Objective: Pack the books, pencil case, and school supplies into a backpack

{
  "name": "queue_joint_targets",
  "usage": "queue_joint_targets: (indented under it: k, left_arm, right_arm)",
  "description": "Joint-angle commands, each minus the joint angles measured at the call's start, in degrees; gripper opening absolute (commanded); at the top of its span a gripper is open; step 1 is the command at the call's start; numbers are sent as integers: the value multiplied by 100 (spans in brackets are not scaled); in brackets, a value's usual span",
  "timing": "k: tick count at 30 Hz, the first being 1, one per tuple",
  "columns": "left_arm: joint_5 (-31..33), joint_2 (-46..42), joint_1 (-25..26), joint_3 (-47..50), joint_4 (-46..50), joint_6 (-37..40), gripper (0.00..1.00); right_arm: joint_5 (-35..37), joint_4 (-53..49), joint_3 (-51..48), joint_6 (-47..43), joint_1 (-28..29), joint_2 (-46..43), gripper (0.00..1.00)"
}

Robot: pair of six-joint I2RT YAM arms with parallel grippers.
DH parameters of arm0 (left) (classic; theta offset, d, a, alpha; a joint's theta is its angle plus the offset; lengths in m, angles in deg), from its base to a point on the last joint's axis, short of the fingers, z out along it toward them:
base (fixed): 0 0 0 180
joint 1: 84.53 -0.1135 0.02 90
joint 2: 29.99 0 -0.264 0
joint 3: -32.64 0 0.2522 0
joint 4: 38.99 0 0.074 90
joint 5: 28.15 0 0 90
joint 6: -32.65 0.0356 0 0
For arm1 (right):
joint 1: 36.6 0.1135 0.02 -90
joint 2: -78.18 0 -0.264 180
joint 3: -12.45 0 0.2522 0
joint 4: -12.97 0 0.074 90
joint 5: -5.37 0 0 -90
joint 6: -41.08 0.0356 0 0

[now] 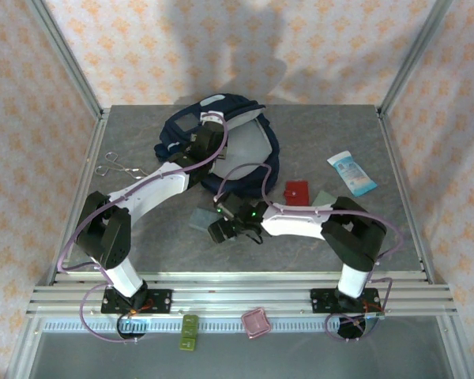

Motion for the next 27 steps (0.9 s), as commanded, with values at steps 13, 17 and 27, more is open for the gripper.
queue_joint_targets:
  k: [13, 17, 27]
  left_arm:
    - [-173, -152, 13, -306, -164, -277, 0]
    - [-184, -159, 20, -306, -151, -308, 0]
    - [-284, -64, 13, -484, -25, -268, 0]
  right_arm:
    - [999, -159, 45, -69, 374, 529, 89]
    - [694, -34, 68, -177, 371, 392, 91]
    - [1505, -425, 269, -730, 293, 527, 91]
